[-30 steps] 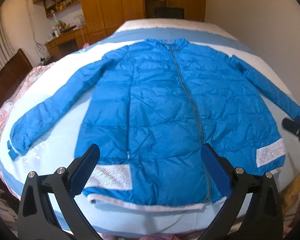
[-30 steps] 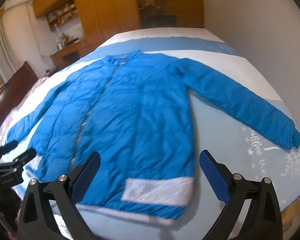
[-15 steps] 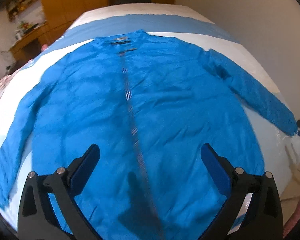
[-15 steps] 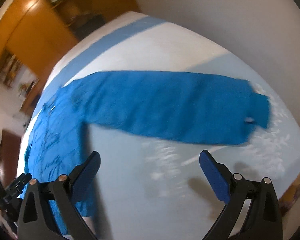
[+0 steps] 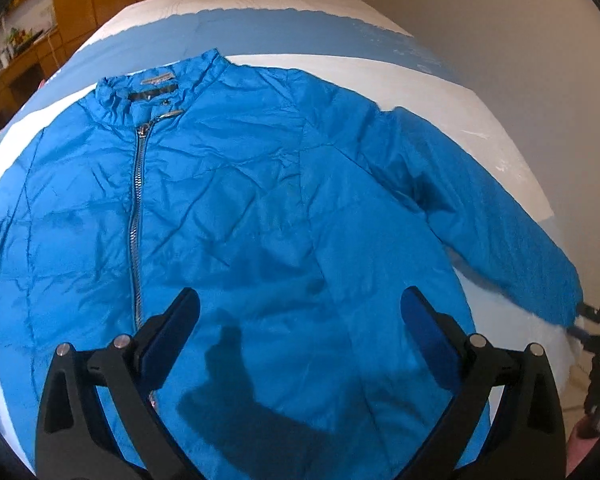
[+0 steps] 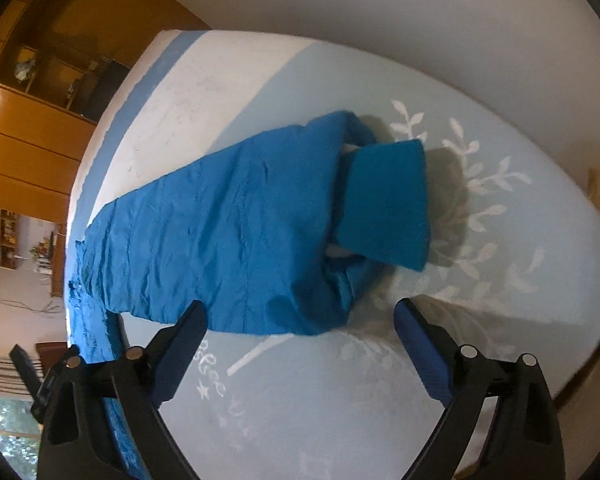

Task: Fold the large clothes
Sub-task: 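Grasp the blue jacket sleeve cuff with the right tool, then fold the held sleeve across the jacket front with the right tool, release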

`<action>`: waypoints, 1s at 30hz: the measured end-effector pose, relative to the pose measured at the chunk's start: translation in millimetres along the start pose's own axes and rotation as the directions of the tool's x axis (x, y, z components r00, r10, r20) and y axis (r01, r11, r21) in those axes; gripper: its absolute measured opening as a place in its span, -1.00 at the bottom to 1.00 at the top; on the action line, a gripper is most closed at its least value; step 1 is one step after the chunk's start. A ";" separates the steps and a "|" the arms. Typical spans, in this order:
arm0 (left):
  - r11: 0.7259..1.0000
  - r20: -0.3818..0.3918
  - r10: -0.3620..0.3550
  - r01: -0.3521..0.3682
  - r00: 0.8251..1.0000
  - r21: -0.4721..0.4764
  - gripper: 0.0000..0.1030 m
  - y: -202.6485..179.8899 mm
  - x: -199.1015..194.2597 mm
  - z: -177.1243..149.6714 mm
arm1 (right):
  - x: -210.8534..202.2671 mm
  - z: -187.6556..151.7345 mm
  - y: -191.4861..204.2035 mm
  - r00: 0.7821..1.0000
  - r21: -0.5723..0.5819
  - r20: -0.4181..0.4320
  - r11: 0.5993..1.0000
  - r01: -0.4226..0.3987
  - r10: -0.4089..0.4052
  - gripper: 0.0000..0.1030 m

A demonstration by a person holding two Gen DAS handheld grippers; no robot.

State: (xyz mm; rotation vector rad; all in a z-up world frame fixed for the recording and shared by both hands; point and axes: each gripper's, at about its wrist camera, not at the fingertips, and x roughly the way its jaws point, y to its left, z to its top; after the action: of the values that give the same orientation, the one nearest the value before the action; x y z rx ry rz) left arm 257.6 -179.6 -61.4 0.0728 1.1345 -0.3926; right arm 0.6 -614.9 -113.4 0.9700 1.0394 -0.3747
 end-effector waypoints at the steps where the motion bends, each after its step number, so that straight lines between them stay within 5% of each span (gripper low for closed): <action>1: 1.000 -0.001 0.003 -0.003 1.000 -0.005 0.92 0.5 3.3 1.3 | -0.2 1.9 0.4 1.000 -0.002 0.008 1.000 -0.002 0.002 0.84; 5: 1.000 -0.010 0.005 -0.005 1.000 -0.019 0.77 5.4 15.3 3.1 | 5.5 14.7 4.3 0.999 -0.016 0.037 0.999 -0.029 0.030 0.47; 9: 0.999 -0.008 0.001 -0.002 1.000 -0.039 0.57 10.2 18.4 5.6 | 11.0 26.2 12.9 0.998 -0.043 0.068 0.999 0.014 -0.011 -0.30; 11: 0.999 0.001 -0.006 0.006 1.000 -0.046 0.50 12.1 17.2 6.2 | 9.1 29.3 17.5 0.998 -0.056 0.065 0.998 -0.017 0.021 -0.47; 16: 0.998 0.015 -0.015 0.016 1.000 -0.064 0.31 16.8 17.7 8.2 | -7.9 38.0 42.2 0.984 -0.133 0.122 0.985 -0.113 0.130 -0.58; 22: 0.996 0.015 -0.030 0.031 0.999 -0.085 0.28 25.8 19.9 8.6 | 0.3 45.0 62.4 0.992 -0.138 0.115 0.990 -0.043 0.059 -0.62; 30: 0.990 0.042 -0.019 0.025 0.999 -0.137 0.33 49.1 1.7 15.1 | -8.8 35.0 193.5 0.978 -0.418 0.135 0.904 -0.090 0.160 -0.62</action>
State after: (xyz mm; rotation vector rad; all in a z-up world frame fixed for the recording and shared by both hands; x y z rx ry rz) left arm 288.1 -138.2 -63.4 -0.0687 1.1205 -0.3331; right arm 145.8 -538.6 -4.7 0.6097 0.8518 -0.1173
